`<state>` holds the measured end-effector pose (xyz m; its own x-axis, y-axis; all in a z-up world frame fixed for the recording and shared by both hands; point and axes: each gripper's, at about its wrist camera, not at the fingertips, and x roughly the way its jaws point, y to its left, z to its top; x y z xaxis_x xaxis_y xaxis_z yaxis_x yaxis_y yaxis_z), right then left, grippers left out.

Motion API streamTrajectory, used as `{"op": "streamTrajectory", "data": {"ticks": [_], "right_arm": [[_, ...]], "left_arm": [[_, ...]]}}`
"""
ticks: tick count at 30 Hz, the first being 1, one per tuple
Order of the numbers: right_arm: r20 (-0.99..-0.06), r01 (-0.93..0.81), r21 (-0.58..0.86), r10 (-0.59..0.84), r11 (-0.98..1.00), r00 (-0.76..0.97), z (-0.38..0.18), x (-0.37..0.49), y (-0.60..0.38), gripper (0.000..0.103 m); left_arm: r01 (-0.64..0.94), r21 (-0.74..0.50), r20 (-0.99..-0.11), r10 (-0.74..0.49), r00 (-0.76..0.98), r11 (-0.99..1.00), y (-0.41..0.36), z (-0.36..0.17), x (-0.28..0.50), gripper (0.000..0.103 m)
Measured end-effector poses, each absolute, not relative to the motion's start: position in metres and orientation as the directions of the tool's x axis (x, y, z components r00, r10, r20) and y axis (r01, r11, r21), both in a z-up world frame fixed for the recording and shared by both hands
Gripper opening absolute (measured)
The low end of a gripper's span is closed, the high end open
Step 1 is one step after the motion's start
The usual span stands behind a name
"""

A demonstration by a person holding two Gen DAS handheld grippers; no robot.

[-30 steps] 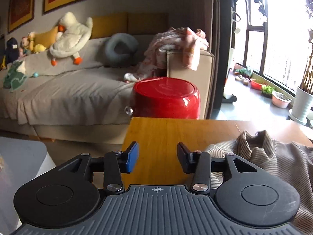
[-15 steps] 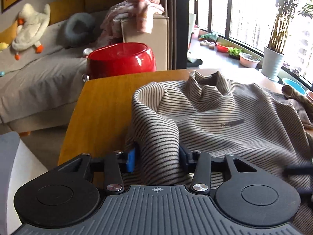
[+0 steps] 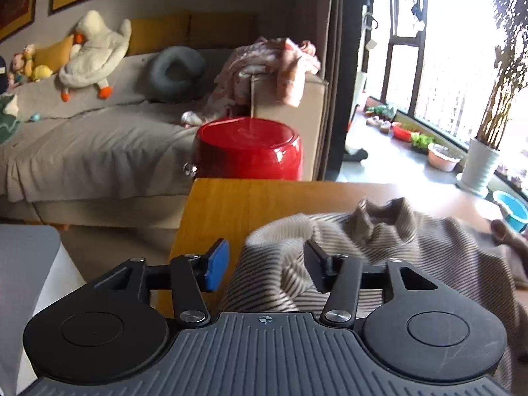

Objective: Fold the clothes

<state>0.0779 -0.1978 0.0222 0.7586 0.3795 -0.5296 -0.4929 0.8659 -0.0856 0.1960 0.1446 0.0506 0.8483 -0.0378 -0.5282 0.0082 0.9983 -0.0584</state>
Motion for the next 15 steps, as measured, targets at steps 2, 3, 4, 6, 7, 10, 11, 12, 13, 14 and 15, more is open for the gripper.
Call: {"op": "streamTrajectory", "data": {"ticks": [2, 3, 4, 6, 7, 10, 11, 12, 13, 14, 15], "right_arm": [[-0.473, -0.318, -0.17, 0.206, 0.933, 0.857, 0.028, 0.106, -0.216, 0.054], [-0.455, -0.253, -0.201, 0.138, 0.946, 0.88, 0.027, 0.121, -0.224, 0.055], [-0.435, -0.186, -0.231, 0.07, 0.955, 0.898, 0.025, 0.136, -0.232, 0.055], [-0.438, -0.11, -0.232, -0.003, 0.966, 0.899, 0.018, 0.166, -0.247, 0.058], [-0.458, -0.092, -0.214, -0.016, 0.973, 0.889, 0.013, 0.181, -0.254, 0.061], [-0.529, -0.071, -0.144, -0.016, 0.987, 0.848, -0.006, 0.213, -0.266, 0.052], [-0.514, -0.051, -0.138, -0.028, 0.989, 0.857, -0.001, 0.213, -0.273, 0.02], [-0.498, -0.031, -0.132, -0.039, 0.991, 0.866, 0.005, 0.213, -0.279, 0.011], [-0.482, -0.012, -0.126, -0.051, 0.992, 0.874, 0.011, 0.213, -0.285, 0.009], [-0.467, 0.008, -0.119, -0.063, 0.993, 0.882, 0.017, 0.213, -0.291, 0.008], [-0.442, 0.027, -0.107, -0.072, 0.994, 0.894, 0.026, 0.212, -0.297, 0.008]], "left_arm": [[0.07, -0.152, -0.513, -0.139, 0.847, 0.986, 0.141, 0.061, 0.185, 0.075], [0.111, -0.197, -0.516, -0.199, 0.833, 0.974, 0.137, 0.061, 0.182, 0.078], [0.147, -0.231, -0.525, -0.25, 0.813, 0.962, 0.131, 0.058, 0.18, 0.079], [0.211, -0.291, -0.558, -0.345, 0.755, 0.933, 0.116, 0.042, 0.175, 0.084], [0.242, -0.321, -0.575, -0.392, 0.718, 0.916, 0.107, 0.031, 0.172, 0.085], [0.275, -0.392, -0.631, -0.474, 0.614, 0.878, 0.086, -0.003, 0.168, 0.085], [0.278, -0.394, -0.63, -0.478, 0.612, 0.876, 0.086, -0.006, 0.166, 0.085], [0.281, -0.396, -0.628, -0.481, 0.611, 0.874, 0.085, -0.009, 0.163, 0.086], [0.283, -0.398, -0.627, -0.484, 0.61, 0.872, 0.084, -0.012, 0.161, 0.087], [0.286, -0.4, -0.625, -0.488, 0.609, 0.871, 0.084, -0.014, 0.159, 0.092], [0.289, -0.402, -0.624, -0.491, 0.608, 0.869, 0.083, -0.017, 0.156, 0.096]]}}
